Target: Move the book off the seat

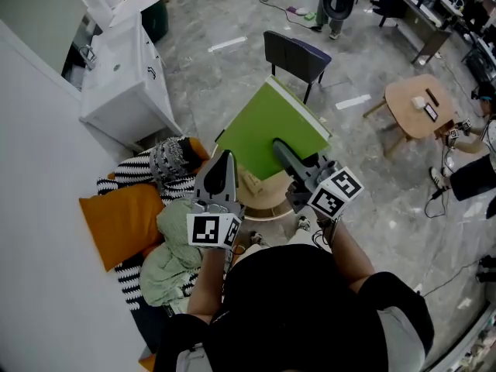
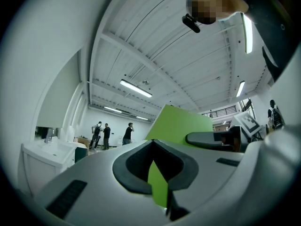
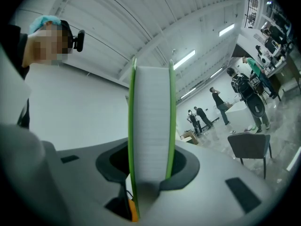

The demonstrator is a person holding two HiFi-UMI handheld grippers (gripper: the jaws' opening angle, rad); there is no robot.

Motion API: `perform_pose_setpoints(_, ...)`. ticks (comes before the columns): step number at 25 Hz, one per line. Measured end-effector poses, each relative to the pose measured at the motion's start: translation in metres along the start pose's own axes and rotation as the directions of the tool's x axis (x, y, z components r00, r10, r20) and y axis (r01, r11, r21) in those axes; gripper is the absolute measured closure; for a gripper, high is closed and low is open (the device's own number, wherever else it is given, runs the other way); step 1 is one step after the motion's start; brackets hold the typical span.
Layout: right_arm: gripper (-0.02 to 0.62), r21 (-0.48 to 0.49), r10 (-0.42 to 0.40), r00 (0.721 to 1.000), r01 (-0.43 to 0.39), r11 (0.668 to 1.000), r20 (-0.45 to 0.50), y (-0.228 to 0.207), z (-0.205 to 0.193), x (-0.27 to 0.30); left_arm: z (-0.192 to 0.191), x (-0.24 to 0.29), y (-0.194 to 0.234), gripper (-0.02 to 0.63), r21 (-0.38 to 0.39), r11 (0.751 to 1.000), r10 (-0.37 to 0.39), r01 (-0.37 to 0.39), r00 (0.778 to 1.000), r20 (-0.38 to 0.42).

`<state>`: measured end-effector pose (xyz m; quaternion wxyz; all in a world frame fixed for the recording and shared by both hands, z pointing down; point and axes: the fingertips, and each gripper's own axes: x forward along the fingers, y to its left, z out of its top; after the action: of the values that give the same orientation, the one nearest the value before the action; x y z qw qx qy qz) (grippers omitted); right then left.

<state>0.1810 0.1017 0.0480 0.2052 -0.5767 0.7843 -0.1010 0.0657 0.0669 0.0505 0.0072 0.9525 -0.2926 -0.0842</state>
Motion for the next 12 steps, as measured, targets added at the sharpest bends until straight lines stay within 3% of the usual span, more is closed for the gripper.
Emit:
perform_pose_setpoints(8,0.459,0.035,0.052,0.997,-0.05,0.998,-0.064,-0.059,0.017,-0.04,-0.025,0.039,-0.071,0.597,0.017,0.999,0.041,-0.04,0.998,-0.037)
perform_pose_setpoints(12,0.459,0.074,0.061,0.993,-0.054,0.996,-0.097,-0.096,0.018,-0.067,-0.051,0.05,-0.105,0.597,-0.016,0.996,0.09,-0.091,0.993,-0.08)
